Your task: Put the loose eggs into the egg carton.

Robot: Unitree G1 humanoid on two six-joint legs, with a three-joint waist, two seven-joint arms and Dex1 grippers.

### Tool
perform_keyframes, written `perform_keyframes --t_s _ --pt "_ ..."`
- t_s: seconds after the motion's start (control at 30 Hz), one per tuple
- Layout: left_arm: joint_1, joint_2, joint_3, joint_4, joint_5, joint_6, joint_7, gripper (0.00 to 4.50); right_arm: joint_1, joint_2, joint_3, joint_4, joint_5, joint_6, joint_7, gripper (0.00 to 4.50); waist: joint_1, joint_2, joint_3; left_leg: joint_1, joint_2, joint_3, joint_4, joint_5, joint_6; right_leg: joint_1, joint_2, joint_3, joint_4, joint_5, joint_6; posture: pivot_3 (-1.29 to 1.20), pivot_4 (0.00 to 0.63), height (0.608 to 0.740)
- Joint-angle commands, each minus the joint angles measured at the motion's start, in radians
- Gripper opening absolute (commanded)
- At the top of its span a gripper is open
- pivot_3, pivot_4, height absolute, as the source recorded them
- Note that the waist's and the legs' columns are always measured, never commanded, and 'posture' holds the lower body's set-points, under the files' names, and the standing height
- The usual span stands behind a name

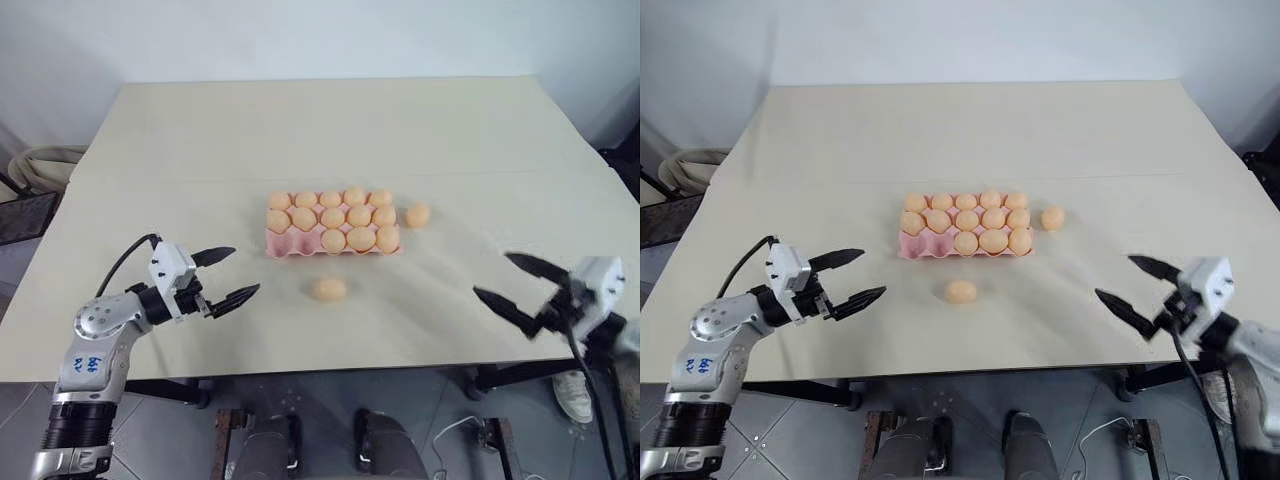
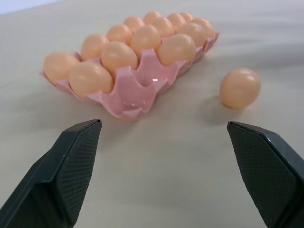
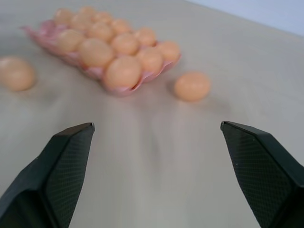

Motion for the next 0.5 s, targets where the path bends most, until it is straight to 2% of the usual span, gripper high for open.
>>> perform_keyframes --t_s 0.03,0.27,0.5 --pt "0.018 0.014 0.029 -0.072 -0.018 0.009 0.016 4.5 -0.179 -0.003 0.11 0.142 -0.091 0.082 -0.079 4.45 0.0 0.0 0.0 0.0 0.0 0.001 0.0 0.0 0.0 0.0 0.0 0.001 0.0 0.0 0.0 0.0 0.15 0.74" --pt "0.07 0.001 0.043 -0.173 -0.032 0.027 0.043 4.5 -0.553 0.102 0.232 0.546 -0.194 0.066 -0.153 4.45 -0.008 0.0 0.0 -0.002 0.001 0.005 -0.002 -0.001 -0.001 -0.004 -0.001 -0.002 0.0 0.0 0.0 0.0 0.15 0.74" --pt "0.116 -0.017 0.042 -0.264 -0.053 0.013 0.051 4.5 -0.735 0.19 0.29 0.853 -0.28 -0.055 -0.175 4.45 -0.024 0.0 0.0 -0.003 0.003 0.01 0.001 -0.004 -0.004 -0.004 -0.005 -0.018 0.001 0.0 0.0 0.0 0.15 0.74"
